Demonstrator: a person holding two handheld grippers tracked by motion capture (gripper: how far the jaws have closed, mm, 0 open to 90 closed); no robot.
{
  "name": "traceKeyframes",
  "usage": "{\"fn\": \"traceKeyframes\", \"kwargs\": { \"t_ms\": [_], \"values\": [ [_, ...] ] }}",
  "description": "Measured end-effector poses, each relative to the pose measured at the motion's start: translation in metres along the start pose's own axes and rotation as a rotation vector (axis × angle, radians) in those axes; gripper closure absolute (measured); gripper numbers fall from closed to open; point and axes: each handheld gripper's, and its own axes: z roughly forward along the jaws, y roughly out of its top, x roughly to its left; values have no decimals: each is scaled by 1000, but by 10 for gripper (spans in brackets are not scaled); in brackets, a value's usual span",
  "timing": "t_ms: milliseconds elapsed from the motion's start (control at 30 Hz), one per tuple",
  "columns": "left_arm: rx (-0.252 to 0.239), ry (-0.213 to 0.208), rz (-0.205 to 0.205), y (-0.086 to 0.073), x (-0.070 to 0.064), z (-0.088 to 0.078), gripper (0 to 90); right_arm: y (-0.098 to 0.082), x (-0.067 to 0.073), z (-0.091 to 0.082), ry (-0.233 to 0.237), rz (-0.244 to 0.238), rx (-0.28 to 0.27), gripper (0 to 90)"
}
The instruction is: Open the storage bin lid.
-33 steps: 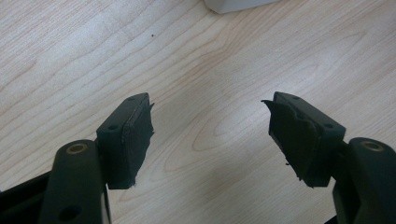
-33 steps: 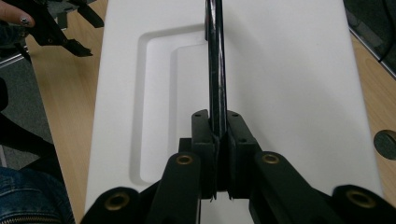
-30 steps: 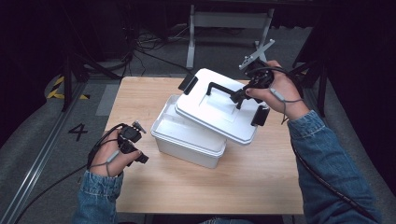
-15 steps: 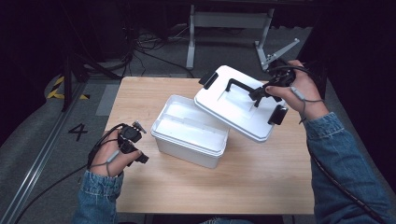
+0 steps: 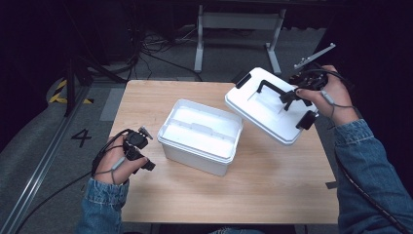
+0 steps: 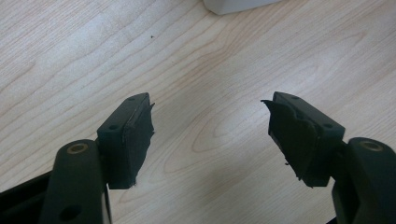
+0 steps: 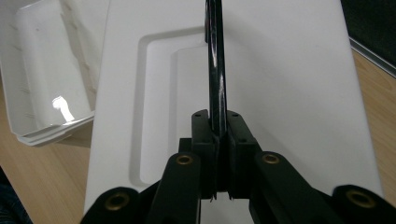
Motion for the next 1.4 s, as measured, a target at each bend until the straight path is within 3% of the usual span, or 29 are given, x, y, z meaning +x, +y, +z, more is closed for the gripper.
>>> {"fn": "traceKeyframes", "kwargs": {
  "t_ms": [300, 633, 900, 1233, 1400],
  "values": [
    [0, 1, 7, 1, -2, 1, 316, -22, -25, 9, -29, 86, 21, 847],
    [9, 3, 8, 1, -2, 1, 314, -45, -47, 36, -62, 148, 27, 847],
    [3, 5, 14, 1, -2, 0, 314, -61, -52, 65, -67, 171, 50, 847],
    [6, 8, 18, 1, -1, -1, 314, -78, -53, 99, -36, 201, 57, 847],
    [6, 7, 18, 1, -1, 0, 314, -81, -53, 108, -28, 208, 61, 847]
  ]
}}
